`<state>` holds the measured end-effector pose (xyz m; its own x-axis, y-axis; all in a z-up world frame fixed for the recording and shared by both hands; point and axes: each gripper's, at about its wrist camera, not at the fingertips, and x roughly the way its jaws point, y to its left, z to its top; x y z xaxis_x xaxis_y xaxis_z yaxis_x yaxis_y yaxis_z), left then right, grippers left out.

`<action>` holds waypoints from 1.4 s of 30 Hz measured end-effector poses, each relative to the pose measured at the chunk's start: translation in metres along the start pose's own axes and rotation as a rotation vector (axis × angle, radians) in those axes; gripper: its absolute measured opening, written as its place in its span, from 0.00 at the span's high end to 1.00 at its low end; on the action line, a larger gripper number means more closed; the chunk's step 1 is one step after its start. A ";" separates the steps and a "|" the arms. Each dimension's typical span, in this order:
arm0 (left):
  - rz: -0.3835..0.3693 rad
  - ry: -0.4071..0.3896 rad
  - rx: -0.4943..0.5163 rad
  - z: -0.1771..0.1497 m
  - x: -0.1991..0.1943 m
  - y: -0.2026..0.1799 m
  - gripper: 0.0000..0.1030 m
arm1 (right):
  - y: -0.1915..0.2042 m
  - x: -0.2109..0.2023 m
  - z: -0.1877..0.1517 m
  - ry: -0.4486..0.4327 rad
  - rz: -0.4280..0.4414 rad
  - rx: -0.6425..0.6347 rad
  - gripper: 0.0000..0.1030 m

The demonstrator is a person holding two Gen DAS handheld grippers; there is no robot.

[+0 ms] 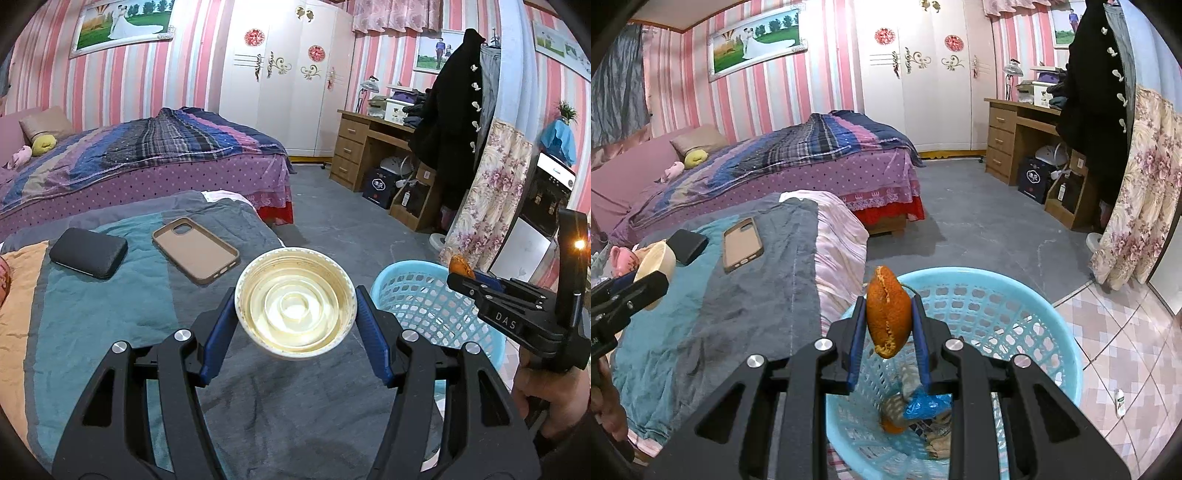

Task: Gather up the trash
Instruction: 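Carry the orange peel and white lid over the blue basket, then open both grippers over the blue basket to drop peel and lid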

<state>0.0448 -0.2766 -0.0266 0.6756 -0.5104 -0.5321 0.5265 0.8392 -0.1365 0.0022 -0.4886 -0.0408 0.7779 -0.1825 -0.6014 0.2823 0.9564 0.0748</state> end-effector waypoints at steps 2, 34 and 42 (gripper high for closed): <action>-0.004 0.002 0.001 0.000 0.001 -0.002 0.41 | -0.002 0.000 -0.002 0.004 -0.004 0.004 0.76; -0.049 0.027 0.014 -0.004 0.024 -0.024 0.41 | -0.022 0.000 -0.010 0.011 -0.041 0.063 0.70; -0.101 0.047 0.045 -0.006 0.040 -0.050 0.41 | -0.040 -0.019 -0.009 -0.116 -0.156 0.157 0.45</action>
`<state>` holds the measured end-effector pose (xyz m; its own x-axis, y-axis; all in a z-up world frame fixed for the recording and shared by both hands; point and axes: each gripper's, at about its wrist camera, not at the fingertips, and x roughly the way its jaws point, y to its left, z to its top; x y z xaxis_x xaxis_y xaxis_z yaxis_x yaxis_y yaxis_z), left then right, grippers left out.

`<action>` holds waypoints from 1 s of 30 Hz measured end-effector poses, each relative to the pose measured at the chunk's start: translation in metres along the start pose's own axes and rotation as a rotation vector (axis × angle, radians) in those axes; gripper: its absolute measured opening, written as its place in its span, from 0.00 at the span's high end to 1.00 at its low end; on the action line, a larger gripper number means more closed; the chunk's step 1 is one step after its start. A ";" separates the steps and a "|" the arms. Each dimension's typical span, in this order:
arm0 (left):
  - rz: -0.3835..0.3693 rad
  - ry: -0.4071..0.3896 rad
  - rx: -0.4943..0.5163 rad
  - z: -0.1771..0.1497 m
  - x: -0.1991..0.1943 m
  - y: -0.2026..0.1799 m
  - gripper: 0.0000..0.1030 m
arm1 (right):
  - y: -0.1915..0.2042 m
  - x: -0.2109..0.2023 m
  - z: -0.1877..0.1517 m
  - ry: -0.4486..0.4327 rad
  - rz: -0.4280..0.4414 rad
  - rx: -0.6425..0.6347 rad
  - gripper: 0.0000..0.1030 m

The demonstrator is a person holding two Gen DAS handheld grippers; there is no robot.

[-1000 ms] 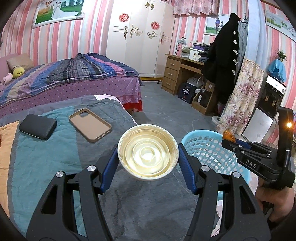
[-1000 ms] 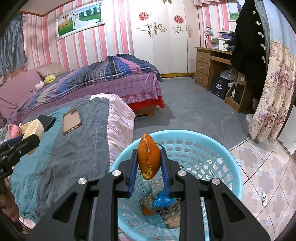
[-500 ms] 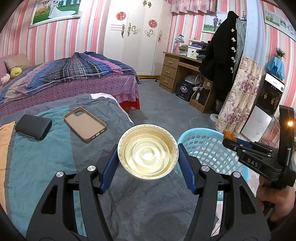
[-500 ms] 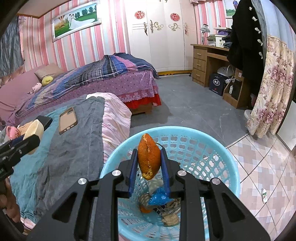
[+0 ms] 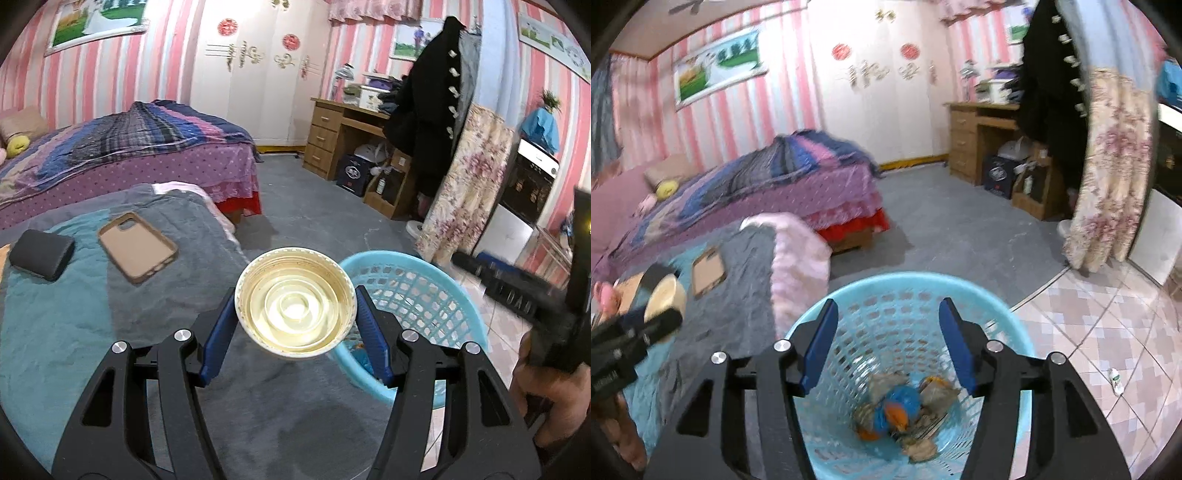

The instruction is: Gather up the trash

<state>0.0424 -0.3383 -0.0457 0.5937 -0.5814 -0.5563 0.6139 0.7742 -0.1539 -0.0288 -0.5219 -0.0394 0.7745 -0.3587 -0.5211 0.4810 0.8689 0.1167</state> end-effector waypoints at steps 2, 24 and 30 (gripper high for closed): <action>-0.019 0.013 0.023 -0.001 0.008 -0.011 0.41 | -0.010 -0.003 0.002 -0.026 -0.029 0.046 0.43; 0.068 -0.028 0.004 0.000 -0.009 0.006 0.05 | -0.008 -0.002 0.005 0.015 0.065 -0.022 0.41; 0.291 -0.068 -0.013 -0.008 -0.063 0.066 0.05 | 0.062 -0.009 0.002 0.034 0.208 -0.175 0.33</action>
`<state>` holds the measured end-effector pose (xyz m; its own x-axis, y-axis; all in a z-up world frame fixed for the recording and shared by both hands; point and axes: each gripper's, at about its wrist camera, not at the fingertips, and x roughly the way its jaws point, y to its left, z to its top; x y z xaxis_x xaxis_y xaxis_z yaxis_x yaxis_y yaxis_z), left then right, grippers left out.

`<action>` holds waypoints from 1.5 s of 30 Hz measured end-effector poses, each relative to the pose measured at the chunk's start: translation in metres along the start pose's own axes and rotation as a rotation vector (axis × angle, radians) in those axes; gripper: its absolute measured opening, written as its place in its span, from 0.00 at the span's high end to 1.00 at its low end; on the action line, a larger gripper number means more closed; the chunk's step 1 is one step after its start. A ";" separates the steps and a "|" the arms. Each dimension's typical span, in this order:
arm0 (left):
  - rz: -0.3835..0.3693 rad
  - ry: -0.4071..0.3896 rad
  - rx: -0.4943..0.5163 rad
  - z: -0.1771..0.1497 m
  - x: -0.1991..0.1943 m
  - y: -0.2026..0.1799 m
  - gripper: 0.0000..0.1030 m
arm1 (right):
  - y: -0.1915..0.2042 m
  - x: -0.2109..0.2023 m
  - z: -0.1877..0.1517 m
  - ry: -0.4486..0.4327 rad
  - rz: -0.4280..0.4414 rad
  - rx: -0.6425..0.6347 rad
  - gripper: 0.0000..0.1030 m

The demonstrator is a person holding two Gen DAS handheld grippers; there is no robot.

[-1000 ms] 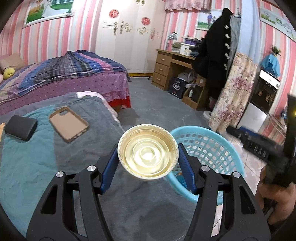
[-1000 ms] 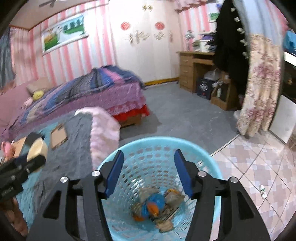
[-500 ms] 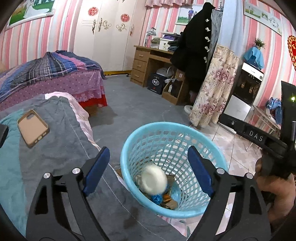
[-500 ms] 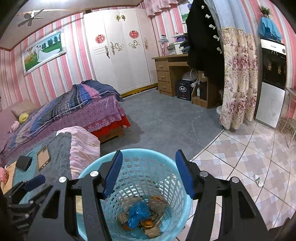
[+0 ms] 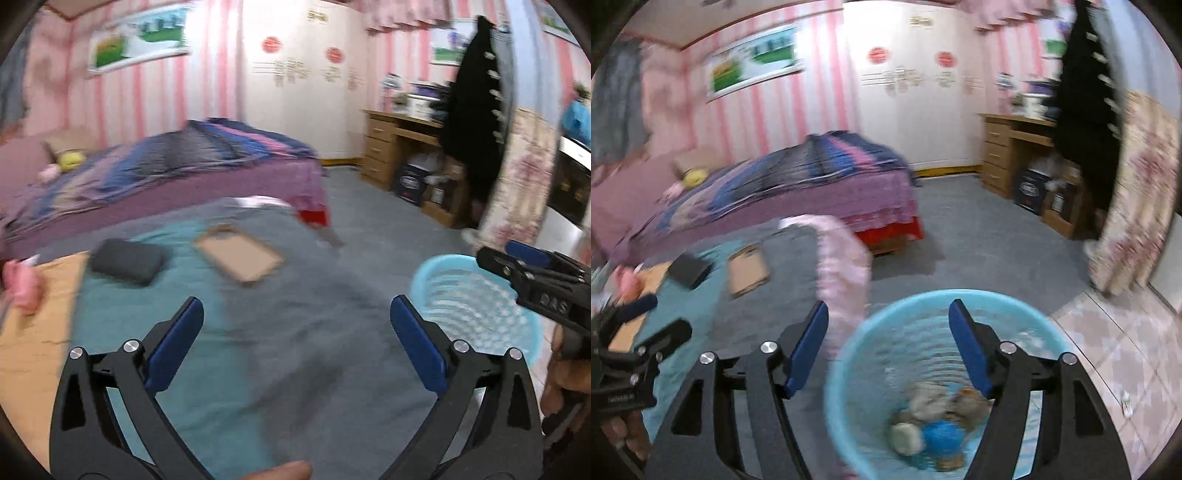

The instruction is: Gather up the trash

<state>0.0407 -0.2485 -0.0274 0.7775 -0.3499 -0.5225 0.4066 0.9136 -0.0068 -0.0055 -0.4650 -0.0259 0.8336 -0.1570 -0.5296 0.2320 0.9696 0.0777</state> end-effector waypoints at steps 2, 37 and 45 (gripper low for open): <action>0.055 -0.004 -0.020 -0.001 -0.012 0.025 0.05 | 0.017 0.001 0.000 0.002 0.019 -0.031 0.30; 0.365 -0.106 -0.199 -0.046 -0.113 0.196 0.05 | 0.271 -0.016 -0.027 0.024 0.310 -0.235 0.28; 0.365 -0.104 -0.207 -0.046 -0.113 0.195 0.05 | 0.260 -0.015 -0.027 0.025 0.303 -0.225 0.27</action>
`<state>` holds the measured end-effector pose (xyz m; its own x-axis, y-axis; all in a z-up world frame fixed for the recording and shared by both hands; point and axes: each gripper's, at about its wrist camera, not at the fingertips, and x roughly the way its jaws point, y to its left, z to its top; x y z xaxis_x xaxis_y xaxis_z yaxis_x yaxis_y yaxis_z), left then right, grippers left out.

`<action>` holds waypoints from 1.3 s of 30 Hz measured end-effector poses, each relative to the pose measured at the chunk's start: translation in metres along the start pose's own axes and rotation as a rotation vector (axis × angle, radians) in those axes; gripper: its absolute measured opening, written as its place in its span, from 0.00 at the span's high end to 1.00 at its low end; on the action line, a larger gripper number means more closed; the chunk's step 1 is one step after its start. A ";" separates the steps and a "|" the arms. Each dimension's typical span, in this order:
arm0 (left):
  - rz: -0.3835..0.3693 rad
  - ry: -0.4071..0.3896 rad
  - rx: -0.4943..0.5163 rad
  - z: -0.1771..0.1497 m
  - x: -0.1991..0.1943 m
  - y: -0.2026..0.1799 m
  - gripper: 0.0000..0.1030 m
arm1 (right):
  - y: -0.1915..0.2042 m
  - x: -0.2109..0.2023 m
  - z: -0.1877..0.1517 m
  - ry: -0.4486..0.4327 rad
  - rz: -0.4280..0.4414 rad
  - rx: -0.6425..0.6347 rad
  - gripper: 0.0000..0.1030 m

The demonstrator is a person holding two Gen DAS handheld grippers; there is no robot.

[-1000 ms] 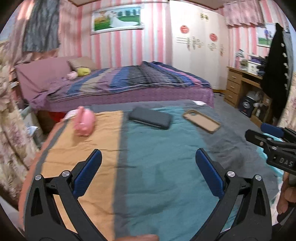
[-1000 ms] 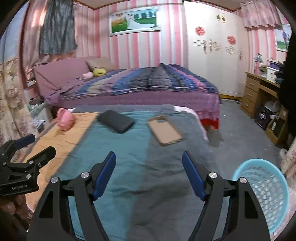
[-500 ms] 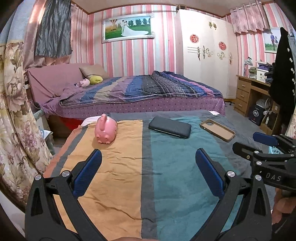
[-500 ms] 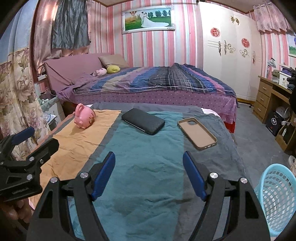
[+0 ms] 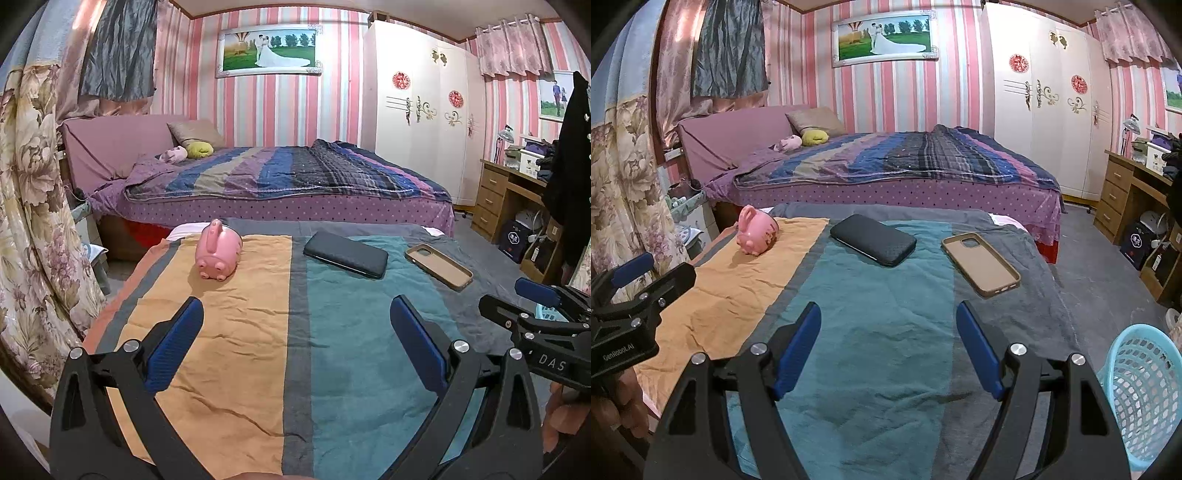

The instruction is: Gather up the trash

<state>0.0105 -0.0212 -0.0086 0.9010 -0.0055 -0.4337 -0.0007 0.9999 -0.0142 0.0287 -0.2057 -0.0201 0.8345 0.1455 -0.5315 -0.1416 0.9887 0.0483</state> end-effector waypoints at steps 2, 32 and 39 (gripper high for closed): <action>-0.001 0.001 0.001 0.000 0.000 -0.001 0.05 | -0.003 0.000 0.000 0.001 -0.004 0.002 0.27; 0.004 0.010 -0.009 -0.005 0.002 -0.003 0.05 | -0.023 -0.003 0.002 -0.014 -0.030 0.016 0.27; 0.007 0.012 -0.016 -0.006 0.003 -0.001 0.05 | -0.024 -0.002 0.002 -0.012 -0.031 0.013 0.27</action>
<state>0.0105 -0.0218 -0.0156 0.8959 0.0011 -0.4442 -0.0138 0.9996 -0.0255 0.0313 -0.2294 -0.0190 0.8449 0.1153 -0.5223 -0.1087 0.9931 0.0434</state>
